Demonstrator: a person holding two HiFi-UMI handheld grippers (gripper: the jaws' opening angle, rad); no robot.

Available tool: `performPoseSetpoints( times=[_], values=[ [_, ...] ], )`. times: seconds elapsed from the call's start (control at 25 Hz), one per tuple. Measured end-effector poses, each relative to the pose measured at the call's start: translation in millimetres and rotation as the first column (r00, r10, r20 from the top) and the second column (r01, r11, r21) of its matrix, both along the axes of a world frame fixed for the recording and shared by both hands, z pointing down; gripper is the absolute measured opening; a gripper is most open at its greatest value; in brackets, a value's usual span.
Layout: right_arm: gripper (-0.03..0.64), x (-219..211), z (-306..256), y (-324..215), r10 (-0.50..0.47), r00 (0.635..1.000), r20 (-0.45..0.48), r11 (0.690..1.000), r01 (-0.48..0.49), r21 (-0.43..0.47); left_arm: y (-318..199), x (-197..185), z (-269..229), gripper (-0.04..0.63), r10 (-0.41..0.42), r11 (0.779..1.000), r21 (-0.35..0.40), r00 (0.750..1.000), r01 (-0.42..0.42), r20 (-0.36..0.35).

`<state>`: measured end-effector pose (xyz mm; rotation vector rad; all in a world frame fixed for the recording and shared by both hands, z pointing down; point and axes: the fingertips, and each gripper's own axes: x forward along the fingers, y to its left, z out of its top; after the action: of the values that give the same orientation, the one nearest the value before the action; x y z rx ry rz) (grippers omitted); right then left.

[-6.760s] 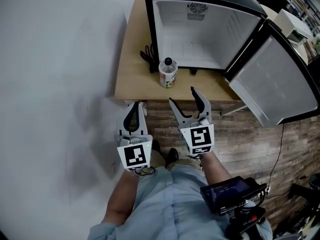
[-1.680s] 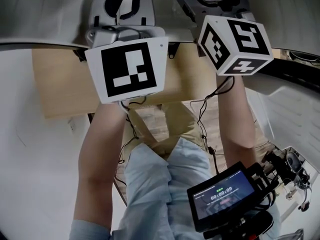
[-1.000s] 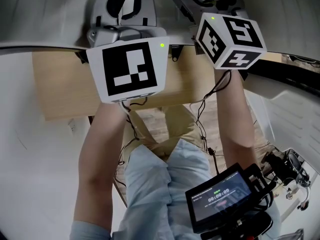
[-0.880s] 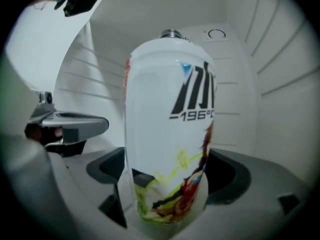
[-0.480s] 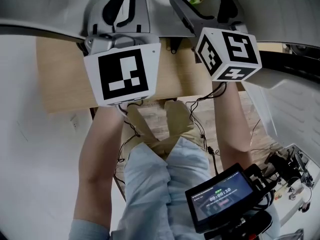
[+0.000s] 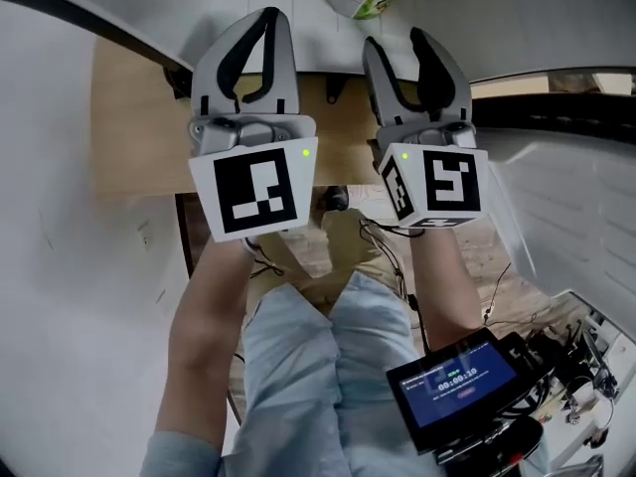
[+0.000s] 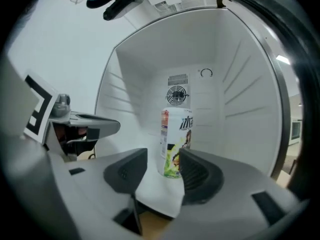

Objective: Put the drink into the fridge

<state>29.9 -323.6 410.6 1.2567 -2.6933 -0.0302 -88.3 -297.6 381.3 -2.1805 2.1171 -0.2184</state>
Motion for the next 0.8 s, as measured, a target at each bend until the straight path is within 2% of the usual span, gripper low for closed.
performPoseSetpoints(
  times=[0.04,0.2,0.36,0.52,0.64,0.8],
  values=[
    [0.19,-0.4,-1.4,6.3,-0.017,1.0,-0.001,1.0,0.017,-0.002,6.2,2.3,-1.3,0.009,-0.015,1.0,-0.003,1.0,0.015,-0.003],
    [0.176,-3.5,-15.8,34.4,-0.097,0.995,0.002,0.995,0.097,-0.007,33.2,11.5,-13.5,0.009,-0.078,0.997,-0.009,0.997,0.078,-0.021],
    [0.154,-6.3,-50.1,63.5,-0.177,0.984,0.015,0.984,0.177,0.022,66.0,16.8,-43.3,0.008,-0.144,0.989,0.017,0.989,0.144,-0.033],
    [0.111,-6.5,-82.2,93.8,-0.209,0.977,0.036,0.977,0.207,0.042,105.1,12.6,-75.9,0.009,-0.193,0.98,0.032,0.979,0.195,-0.059],
    [0.016,-16.4,-102.9,111.2,-0.212,0.974,0.081,0.976,0.207,0.066,127.4,2.6,-98.1,0.009,-0.196,0.978,0.066,0.978,0.2,-0.067],
    [0.006,-25.1,-118.2,142.8,-0.178,0.978,0.114,0.983,0.172,0.06,160.5,-2.9,-115.1,0.009,-0.158,0.984,0.07,0.986,0.162,-0.058]
  ],
)
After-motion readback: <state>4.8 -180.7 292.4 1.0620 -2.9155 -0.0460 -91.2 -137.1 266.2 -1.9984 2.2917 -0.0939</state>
